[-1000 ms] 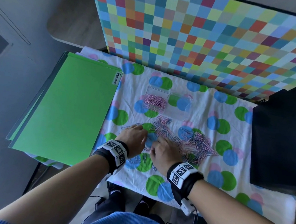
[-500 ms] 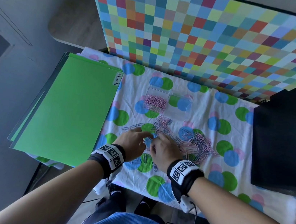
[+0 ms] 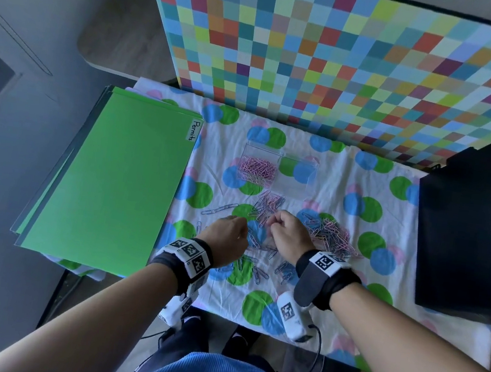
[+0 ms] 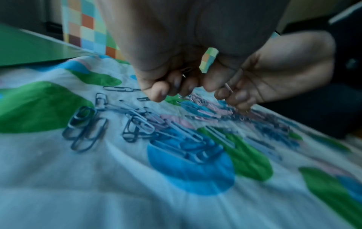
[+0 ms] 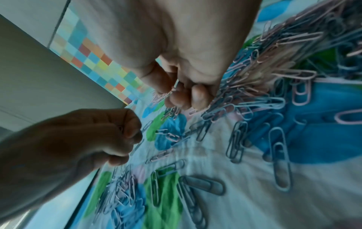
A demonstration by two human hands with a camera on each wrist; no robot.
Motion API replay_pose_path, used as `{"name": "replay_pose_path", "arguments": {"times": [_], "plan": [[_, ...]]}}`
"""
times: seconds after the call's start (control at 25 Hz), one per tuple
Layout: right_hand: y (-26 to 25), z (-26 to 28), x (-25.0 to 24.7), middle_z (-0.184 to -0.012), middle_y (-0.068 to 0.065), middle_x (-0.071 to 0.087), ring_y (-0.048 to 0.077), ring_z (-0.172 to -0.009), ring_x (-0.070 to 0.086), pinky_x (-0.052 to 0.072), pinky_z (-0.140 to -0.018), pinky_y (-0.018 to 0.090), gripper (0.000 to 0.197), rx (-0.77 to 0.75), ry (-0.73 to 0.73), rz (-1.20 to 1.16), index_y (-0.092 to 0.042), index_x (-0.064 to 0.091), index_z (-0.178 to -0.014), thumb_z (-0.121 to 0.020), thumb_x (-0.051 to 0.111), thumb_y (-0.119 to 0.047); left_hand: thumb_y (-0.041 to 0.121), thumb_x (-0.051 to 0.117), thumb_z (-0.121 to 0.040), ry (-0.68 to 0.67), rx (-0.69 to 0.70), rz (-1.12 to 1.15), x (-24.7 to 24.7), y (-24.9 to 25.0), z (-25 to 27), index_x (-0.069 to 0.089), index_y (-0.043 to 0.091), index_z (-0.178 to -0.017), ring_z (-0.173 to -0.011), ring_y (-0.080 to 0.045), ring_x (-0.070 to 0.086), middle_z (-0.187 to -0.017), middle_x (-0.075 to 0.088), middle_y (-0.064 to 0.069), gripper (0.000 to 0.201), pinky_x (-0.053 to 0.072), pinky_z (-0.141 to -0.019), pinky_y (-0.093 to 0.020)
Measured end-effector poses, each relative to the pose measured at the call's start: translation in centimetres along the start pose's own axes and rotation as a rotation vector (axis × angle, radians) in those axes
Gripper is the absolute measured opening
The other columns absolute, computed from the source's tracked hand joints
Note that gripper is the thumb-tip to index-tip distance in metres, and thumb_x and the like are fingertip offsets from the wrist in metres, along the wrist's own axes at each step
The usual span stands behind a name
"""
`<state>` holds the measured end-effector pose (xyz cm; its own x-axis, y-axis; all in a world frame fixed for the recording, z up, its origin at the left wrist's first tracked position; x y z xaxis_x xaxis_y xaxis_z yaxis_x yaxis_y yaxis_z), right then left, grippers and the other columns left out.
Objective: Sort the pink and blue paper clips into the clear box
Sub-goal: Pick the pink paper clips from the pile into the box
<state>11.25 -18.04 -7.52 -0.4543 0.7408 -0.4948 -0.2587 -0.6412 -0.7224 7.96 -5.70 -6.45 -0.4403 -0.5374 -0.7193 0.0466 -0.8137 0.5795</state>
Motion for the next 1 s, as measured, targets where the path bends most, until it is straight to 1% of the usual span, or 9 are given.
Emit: {"name": "replay_pose_path", "arguments": {"times": [0.12,0.24,0.32,0.44,0.6,0.68,0.76,0.84,1.0], "plan": [[-0.3,0.2,1.2,-0.078,0.001,0.059,0.025,-0.075,0.057,0.044,-0.068,0.033,0.010,0.006,-0.061,0.176,-0.020,0.050,-0.081,-0.090,0.047,-0.023,0.029,0.055,-0.087,-0.055,0.049,-0.216,1.2,0.1,0.3,0.055,0.020,-0.102,-0.099,-0.019,0.052,-0.103,0.057,-0.001,0.017,0.046,-0.083,-0.034],[-1.1,1.0,2.6,-0.086,0.000,0.062,0.022,-0.076,0.059,0.045,-0.065,0.030,0.014,-0.101,-0.120,0.488,-0.021,0.053,-0.089,-0.084,0.062,-0.031,0.035,0.052,-0.092,-0.020,0.056,-0.283,1.1,0.1,0.4,0.058,0.021,-0.101,-0.105,-0.020,0.052,-0.105,0.057,-0.002,0.018,0.047,-0.087,-0.036],[-1.2,1.1,3.1,-0.091,0.001,0.064,0.021,-0.080,0.061,0.046,-0.065,0.029,0.010,-0.133,-0.110,0.586,-0.020,0.055,-0.089,-0.085,0.061,-0.026,0.033,0.051,-0.092,-0.007,0.047,-0.261,1.0,-0.1,0.6,0.059,0.019,-0.098,-0.102,-0.022,0.054,-0.103,0.057,-0.003,0.017,0.049,-0.085,-0.038],[-1.1,1.2,2.8,-0.093,0.002,0.067,0.021,-0.080,0.062,0.048,-0.066,0.028,0.005,-0.126,-0.059,0.540,-0.016,0.060,-0.091,-0.088,0.057,-0.018,0.027,0.055,-0.090,0.062,-0.016,-0.077,0.0,-1.1,0.9,0.059,0.019,-0.092,-0.092,-0.021,0.059,-0.097,0.058,-0.001,0.010,0.050,-0.078,-0.035],[-1.8,1.6,1.3,-0.082,0.002,0.068,0.019,-0.074,0.063,0.054,-0.068,0.031,0.007,-0.148,0.009,0.348,-0.016,0.065,-0.081,-0.085,0.062,-0.019,0.019,0.060,-0.086,0.207,-0.152,0.187,-1.4,-2.8,1.1,0.062,0.020,-0.092,-0.078,-0.010,0.060,-0.084,0.064,0.008,0.006,0.039,-0.068,-0.018],[-2.8,1.8,0.6,-0.077,0.003,0.068,0.018,-0.071,0.062,0.053,-0.065,0.029,0.009,-0.163,0.051,0.264,-0.013,0.065,-0.078,-0.084,0.064,-0.020,0.015,0.059,-0.086,0.210,-0.253,0.370,-0.8,-4.1,0.9,0.064,0.020,-0.104,-0.066,-0.009,0.058,-0.081,0.067,0.006,0.019,0.040,-0.062,-0.021],[-3.7,1.9,0.3,-0.075,0.002,0.067,0.017,-0.068,0.061,0.052,-0.064,0.028,0.010,-0.181,0.081,0.227,-0.012,0.065,-0.077,-0.084,0.065,-0.020,0.011,0.059,-0.086,0.181,-0.309,0.538,-0.1,-4.7,0.7,0.065,0.014,-0.110,-0.066,-0.013,0.063,-0.082,0.071,0.001,0.025,0.049,-0.063,-0.027],[-4.3,1.8,0.0,-0.073,0.002,0.065,0.017,-0.067,0.060,0.052,-0.063,0.028,0.011,-0.188,0.098,0.213,-0.011,0.064,-0.076,-0.083,0.065,-0.018,0.011,0.060,-0.086,0.191,-0.325,0.546,-0.3,-4.8,0.7,0.070,0.011,-0.103,-0.077,-0.013,0.068,-0.082,0.073,0.003,0.019,0.054,-0.074,-0.028],[-4.6,1.6,-0.5,-0.071,0.001,0.065,0.017,-0.065,0.060,0.055,-0.064,0.031,0.013,-0.174,0.103,0.226,-0.010,0.064,-0.073,-0.084,0.065,-0.018,0.017,0.062,-0.087,0.250,-0.320,0.373,-1.8,-4.4,1.4,0.073,0.015,-0.090,-0.079,-0.009,0.065,-0.081,0.071,0.005,0.012,0.052,-0.076,-0.023]]}}
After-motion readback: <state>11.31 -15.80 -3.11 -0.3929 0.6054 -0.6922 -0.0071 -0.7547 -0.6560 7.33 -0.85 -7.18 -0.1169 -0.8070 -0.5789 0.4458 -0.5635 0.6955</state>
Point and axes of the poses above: each hand's wrist, its own z-axis away from the middle knuckle, its own x-axis out of the palm, y = z × x, the point moved 10 cm from there along -z, towards the middle knuckle
